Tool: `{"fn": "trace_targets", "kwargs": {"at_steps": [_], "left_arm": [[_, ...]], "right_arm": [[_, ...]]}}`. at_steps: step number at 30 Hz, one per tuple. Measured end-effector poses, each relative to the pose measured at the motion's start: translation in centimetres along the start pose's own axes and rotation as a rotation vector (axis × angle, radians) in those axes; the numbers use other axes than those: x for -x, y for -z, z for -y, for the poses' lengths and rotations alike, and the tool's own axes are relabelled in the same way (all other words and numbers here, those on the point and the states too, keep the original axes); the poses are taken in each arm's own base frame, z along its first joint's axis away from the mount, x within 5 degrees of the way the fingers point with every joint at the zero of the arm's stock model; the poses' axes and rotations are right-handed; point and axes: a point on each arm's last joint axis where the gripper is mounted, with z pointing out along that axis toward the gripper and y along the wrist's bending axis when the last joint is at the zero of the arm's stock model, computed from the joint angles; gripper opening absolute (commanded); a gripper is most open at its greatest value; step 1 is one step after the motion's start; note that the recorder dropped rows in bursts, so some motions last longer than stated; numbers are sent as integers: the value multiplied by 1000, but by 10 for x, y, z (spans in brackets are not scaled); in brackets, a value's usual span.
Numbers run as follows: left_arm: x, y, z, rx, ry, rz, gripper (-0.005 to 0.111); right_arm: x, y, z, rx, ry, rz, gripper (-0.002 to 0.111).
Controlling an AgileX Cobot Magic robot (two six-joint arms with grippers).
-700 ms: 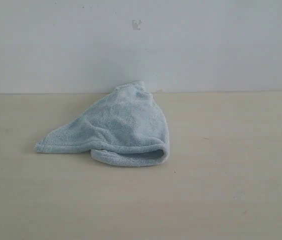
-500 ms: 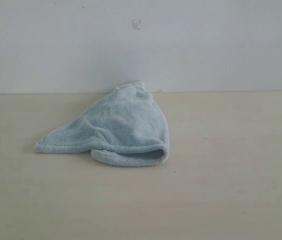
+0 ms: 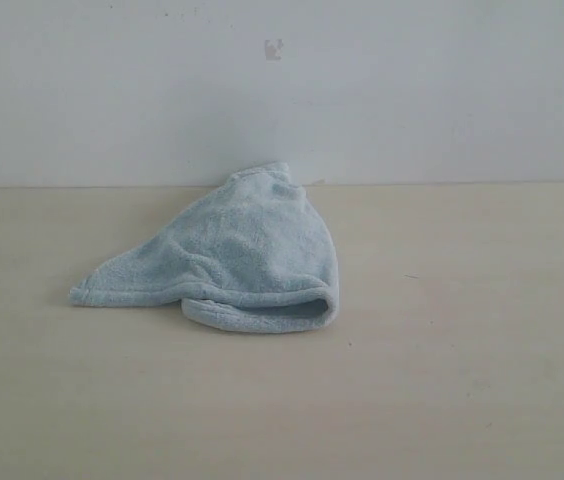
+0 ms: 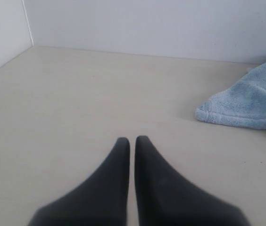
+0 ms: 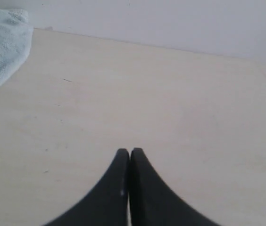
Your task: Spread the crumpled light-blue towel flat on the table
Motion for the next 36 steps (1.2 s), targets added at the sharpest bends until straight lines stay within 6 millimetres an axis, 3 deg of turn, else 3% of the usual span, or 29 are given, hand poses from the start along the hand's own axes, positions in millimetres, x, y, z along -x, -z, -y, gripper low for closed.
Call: {"fn": "trace_targets", "kwargs": {"at_steps": [5,7,8,10,13,19,21,24,26,29,33,36], "left_arm": [[0,0,0,0,0,0,4],[0,0,0,0,0,0,4],[0,0,0,0,0,0,4],[0,0,0,0,0,0,4],[0,0,0,0,0,0,4],[0,0,0,0,0,0,4],[0,0,0,0,0,0,4],[0,0,0,0,0,0,4],[0,0,0,0,0,0,4],[0,0,0,0,0,0,4],[0,0,0,0,0,0,4],[0,0,0,0,0,0,4]], "right_arm": [[7,0,5,-64,382,67,0],[20,2,6,-134,587,193,0],[30,5,6,-164,602,307,0],[42,10,5,-167,472,456,0],[54,18,5,-93,111,630,0],[60,23,6,15,-237,732,0],[69,32,6,95,-382,860,0],[89,68,7,411,-672,1267,0],[97,81,10,495,-743,1366,0],[107,79,17,378,-762,1290,0],[100,41,18,12,-415,827,0],[96,18,20,-43,-372,667,0]]}}
